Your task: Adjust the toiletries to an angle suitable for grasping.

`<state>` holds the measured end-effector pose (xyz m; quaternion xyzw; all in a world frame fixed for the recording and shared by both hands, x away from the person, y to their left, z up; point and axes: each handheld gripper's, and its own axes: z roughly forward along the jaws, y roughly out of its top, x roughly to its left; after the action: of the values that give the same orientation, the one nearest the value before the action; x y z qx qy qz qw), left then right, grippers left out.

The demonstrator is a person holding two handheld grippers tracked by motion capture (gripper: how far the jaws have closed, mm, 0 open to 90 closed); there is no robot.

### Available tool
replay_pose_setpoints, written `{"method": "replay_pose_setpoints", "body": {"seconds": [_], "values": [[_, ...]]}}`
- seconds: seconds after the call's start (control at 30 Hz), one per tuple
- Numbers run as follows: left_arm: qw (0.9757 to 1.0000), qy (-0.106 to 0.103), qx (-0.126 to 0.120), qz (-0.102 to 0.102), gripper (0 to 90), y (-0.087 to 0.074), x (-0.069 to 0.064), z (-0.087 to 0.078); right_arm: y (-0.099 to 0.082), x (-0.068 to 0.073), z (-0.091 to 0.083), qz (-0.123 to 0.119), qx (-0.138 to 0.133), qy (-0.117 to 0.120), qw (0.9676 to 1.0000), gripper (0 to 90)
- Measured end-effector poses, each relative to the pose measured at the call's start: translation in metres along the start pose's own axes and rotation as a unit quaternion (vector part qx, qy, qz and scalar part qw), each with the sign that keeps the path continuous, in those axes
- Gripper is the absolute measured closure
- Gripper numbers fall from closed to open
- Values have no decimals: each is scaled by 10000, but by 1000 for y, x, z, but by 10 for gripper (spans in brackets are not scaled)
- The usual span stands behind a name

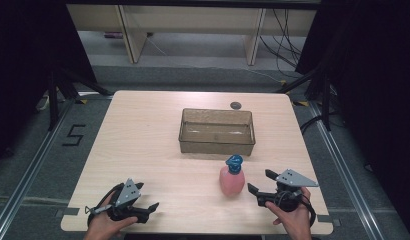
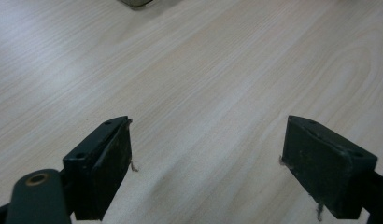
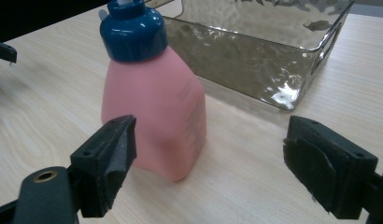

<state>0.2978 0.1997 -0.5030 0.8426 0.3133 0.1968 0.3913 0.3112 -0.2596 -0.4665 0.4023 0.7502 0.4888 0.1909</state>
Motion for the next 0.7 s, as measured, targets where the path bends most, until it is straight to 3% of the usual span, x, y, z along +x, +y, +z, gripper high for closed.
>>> {"method": "replay_pose_setpoints", "body": {"seconds": [0.13,0.2,0.23,0.5,0.53,0.6,0.63,0.7], "values": [[10000,4,-3,1,155,0,0,0,2,-1,-2,-211,3,-42,9998,187],[10000,-8,-5,59,155,0,1,0,1,2,-1,3,-6,20,10000,191],[10000,-9,-5,59,155,0,1,0,2,1,-2,-149,38,-16,9999,192],[10000,-10,-6,59,155,0,1,0,4,6,-3,-164,-64,46,9998,193],[10000,-9,-5,62,155,0,1,0,4,8,-3,-49,-76,82,9999,194],[10000,-22,-3,94,155,0,1,0,5,10,-4,-81,-49,106,9999,197],[10000,-22,-3,94,155,0,1,0,6,8,-4,-266,-100,68,9996,196],[10000,-9,-3,67,155,0,1,0,7,9,-5,-234,-106,79,9996,197]]}}
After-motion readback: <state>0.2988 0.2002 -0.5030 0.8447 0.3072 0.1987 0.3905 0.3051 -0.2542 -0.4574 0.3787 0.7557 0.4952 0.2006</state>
